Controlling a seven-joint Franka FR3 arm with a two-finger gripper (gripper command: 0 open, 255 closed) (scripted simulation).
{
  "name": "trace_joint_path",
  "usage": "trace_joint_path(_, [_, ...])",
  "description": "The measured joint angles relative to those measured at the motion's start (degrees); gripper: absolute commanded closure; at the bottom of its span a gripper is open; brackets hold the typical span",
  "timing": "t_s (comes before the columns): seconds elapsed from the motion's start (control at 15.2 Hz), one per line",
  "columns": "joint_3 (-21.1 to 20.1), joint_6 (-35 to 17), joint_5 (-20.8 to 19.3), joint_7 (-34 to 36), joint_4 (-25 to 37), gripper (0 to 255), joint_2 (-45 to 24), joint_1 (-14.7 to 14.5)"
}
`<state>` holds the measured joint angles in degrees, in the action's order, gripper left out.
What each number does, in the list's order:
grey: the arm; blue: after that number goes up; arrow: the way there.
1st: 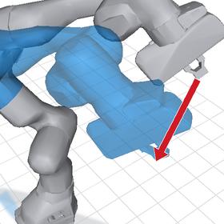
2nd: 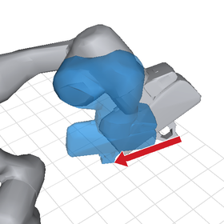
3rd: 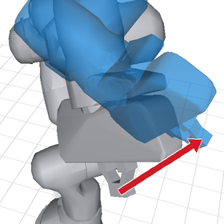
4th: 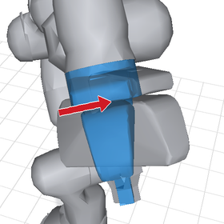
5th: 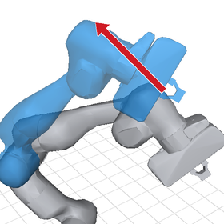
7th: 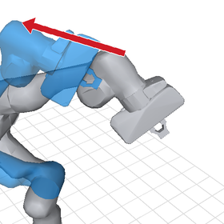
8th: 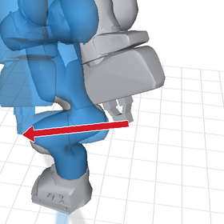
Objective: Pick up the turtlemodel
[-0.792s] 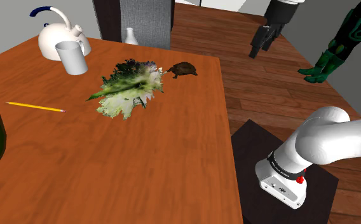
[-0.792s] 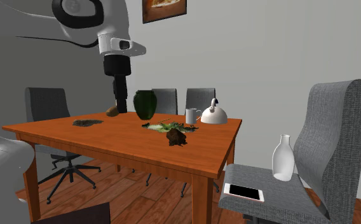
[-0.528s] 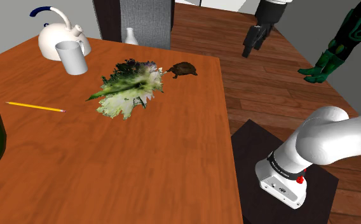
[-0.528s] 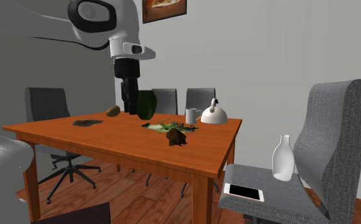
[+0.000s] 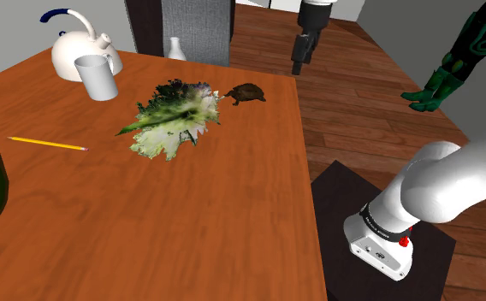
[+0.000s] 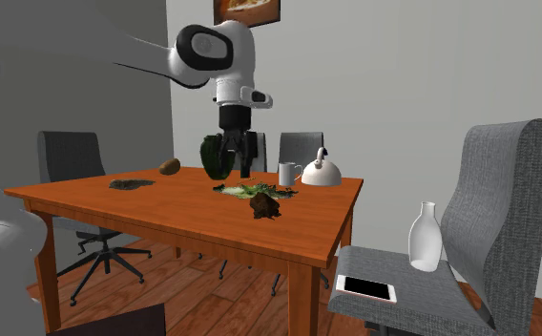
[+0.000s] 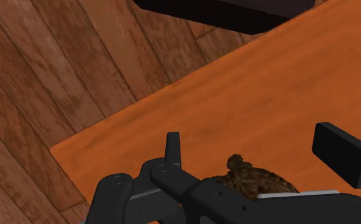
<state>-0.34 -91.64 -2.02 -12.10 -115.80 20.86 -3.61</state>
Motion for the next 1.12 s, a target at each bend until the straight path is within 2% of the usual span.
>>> trace_joint_path(0.53, [-2.5,1.2,0.1,-7.5,15.7,0,-19.3,-3.4])
trace_joint_path(1.12, [-6.2,7.8,-2.0,-14.6,38.9,0,-41.2,-7.6])
